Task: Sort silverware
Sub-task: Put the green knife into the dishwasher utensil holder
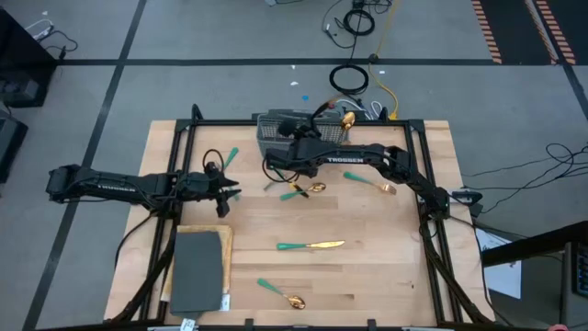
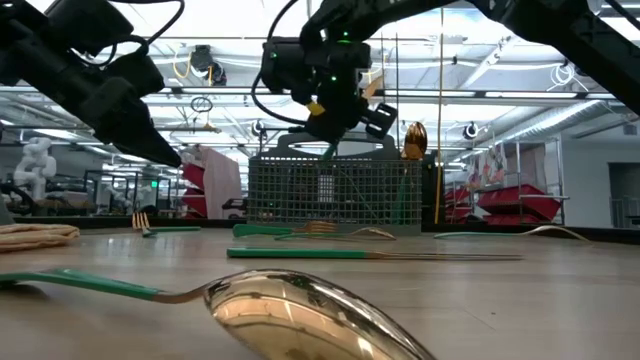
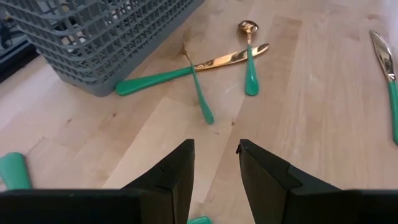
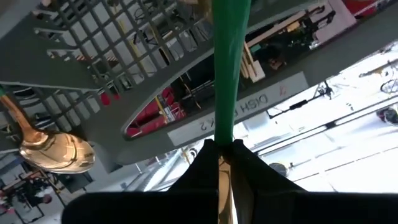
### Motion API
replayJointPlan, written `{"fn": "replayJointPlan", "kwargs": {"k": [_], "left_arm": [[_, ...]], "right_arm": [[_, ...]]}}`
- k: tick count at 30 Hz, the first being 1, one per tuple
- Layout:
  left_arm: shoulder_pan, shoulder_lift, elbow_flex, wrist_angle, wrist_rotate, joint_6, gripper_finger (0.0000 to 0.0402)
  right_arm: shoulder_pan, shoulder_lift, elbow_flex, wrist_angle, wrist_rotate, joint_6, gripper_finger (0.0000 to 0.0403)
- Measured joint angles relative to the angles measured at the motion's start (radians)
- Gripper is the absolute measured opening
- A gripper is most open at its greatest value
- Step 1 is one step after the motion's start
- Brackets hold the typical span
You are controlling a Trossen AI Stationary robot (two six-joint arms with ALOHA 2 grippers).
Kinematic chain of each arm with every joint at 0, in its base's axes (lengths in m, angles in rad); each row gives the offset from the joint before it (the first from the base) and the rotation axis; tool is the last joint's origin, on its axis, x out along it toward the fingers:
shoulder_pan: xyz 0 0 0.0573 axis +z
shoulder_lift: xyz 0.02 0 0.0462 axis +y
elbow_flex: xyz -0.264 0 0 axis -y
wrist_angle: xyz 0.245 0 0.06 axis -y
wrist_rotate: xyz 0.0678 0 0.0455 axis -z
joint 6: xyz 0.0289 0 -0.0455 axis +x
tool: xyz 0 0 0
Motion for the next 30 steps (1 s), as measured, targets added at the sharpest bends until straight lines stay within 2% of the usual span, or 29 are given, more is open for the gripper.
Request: {"fn": "replayJointPlan", "kwargs": {"k": [10, 15, 20, 25, 30], "left_arm": [[0.0, 0.0, 0.0, 0.0, -0.016, 0.005, 0.0132], [0.0, 0.0, 0.0, 0.0, -0.022, 0.005, 0.0132], [0.0, 0.0, 0.0, 0.0, -0.022, 0.006, 0.0132], [0.0, 0.0, 0.0, 0.0, -0.022, 0.006, 0.0132], [0.0, 0.0, 0.0, 0.0, -0.022, 0.006, 0.0132]], "right_arm": [[0.003, 0.0, -0.001, 0.024, -0.039, -0.073, 0.0], [0.005, 0.0, -0.002, 0.04, -0.104, -0.114, 0.0003], [0.005, 0.0, -0.002, 0.046, -0.145, -0.129, 0.0046], [0.005, 0.0, -0.002, 0.048, -0.138, -0.121, 0.0102], [0.005, 0.0, -0.002, 0.077, -0.134, -0.119, 0.0123]]}}
